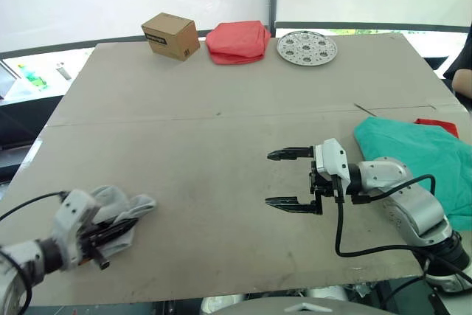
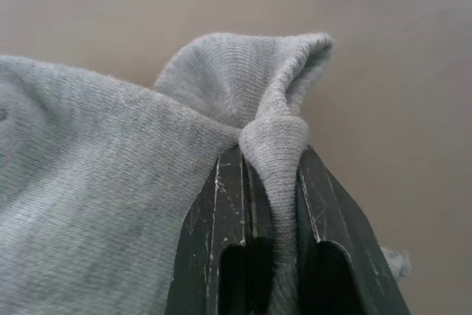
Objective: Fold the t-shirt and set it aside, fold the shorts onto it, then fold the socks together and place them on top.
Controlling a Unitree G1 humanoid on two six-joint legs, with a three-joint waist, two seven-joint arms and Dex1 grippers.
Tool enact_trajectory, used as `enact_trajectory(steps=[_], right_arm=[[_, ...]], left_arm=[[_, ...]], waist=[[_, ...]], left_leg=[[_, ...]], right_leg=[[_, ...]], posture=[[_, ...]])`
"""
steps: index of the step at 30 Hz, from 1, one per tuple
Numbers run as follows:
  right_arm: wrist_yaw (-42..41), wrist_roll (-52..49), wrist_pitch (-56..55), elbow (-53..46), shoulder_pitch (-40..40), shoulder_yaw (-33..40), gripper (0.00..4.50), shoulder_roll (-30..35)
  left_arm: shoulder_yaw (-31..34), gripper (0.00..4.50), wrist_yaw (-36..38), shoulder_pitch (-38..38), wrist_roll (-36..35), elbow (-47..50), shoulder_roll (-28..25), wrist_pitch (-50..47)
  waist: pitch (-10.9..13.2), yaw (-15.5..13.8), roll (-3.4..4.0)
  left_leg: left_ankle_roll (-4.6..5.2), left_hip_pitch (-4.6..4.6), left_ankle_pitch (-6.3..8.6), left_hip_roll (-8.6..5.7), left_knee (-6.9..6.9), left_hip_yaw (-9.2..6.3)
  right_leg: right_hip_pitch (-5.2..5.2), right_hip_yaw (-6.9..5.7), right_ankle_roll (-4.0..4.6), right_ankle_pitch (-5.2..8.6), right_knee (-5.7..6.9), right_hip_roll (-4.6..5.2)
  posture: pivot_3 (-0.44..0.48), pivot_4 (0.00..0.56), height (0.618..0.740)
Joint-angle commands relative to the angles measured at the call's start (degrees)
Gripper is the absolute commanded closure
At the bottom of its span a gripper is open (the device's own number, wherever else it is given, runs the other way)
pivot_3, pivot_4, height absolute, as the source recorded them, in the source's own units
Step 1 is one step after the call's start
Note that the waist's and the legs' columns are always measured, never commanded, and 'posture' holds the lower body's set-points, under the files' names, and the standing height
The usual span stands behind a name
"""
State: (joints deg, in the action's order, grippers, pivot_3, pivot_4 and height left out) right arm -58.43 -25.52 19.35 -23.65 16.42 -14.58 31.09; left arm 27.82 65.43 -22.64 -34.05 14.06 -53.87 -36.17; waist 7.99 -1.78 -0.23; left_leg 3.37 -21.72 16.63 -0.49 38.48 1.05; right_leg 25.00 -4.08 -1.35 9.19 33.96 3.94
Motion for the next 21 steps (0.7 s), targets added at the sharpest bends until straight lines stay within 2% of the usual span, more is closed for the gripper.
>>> enact_trajectory(steps=[1, 4, 7, 11, 16, 21], right_arm=[[0.53, -0.65, -0.38, -1.64, 0.54, 1.35, 0.00, -0.26], [1.03, -0.48, -0.42, -1.54, 0.61, 1.27, 0.00, -0.64], [1.46, -0.16, -0.62, -1.47, 0.40, 1.21, 0.00, -0.91], [2.42, 0.02, -0.35, -2.17, -0.24, 1.38, 0.00, -0.96], [3.81, 0.23, 0.16, -3.20, -0.61, 1.62, 0.00, -0.82], [5.12, -0.16, 1.14, -4.48, -0.85, 1.92, 0.00, -0.66]], left_arm=[[-2.34, 4.49, 8.25, 6.01, -4.15, 0.38, -9.57, -5.59], [-7.07, 4.49, 15.62, 12.64, -2.45, -3.81, -18.37, -5.02], [-11.93, 4.49, 19.20, 20.43, -1.81, -7.95, -22.19, -4.58], [-19.44, 4.49, 26.83, 27.98, -7.19, -8.25, -30.73, -9.17], [-25.18, 4.49, 26.96, 41.52, -11.08, -11.33, -26.61, -18.19], [-25.56, 4.49, 25.74, 44.38, -12.70, -10.99, -23.37, -23.61]], waist=[[0.15, 0.64, -0.53], [0.25, 1.13, -0.62], [0.32, 1.46, -0.59], [0.51, 1.64, -0.76], [0.55, 1.28, -0.78], [0.54, 1.38, -0.85]], left_leg=[[-0.02, 0.00, -0.01, 0.01, 0.00, 0.00], [-0.10, -0.04, -0.06, 0.02, -0.01, 0.03], [-0.09, -0.02, -0.06, 0.01, -0.05, 0.14], [-0.19, -0.03, -0.12, 0.06, -0.11, 0.19], [-0.12, -0.05, -0.08, 0.06, -0.10, 0.22], [-0.18, -0.02, -0.13, 0.06, -0.05, 0.28]], right_leg=[[-0.02, 0.00, 0.01, 0.00, 0.03, -0.04], [-0.01, 0.08, 0.01, 0.00, -0.01, -0.15], [0.02, 0.16, 0.01, -0.01, -0.04, -0.19], [0.06, 0.25, 0.01, 0.00, -0.05, -0.27], [0.07, 0.29, 0.01, 0.00, -0.04, -0.30], [0.06, 0.39, 0.00, 0.00, 0.02, -0.33]], posture=[[0.000, 0.150, 0.740], [0.000, 0.150, 0.740], [0.000, 0.150, 0.740], [0.000, 0.150, 0.740], [0.000, 0.150, 0.740], [0.000, 0.150, 0.740]])
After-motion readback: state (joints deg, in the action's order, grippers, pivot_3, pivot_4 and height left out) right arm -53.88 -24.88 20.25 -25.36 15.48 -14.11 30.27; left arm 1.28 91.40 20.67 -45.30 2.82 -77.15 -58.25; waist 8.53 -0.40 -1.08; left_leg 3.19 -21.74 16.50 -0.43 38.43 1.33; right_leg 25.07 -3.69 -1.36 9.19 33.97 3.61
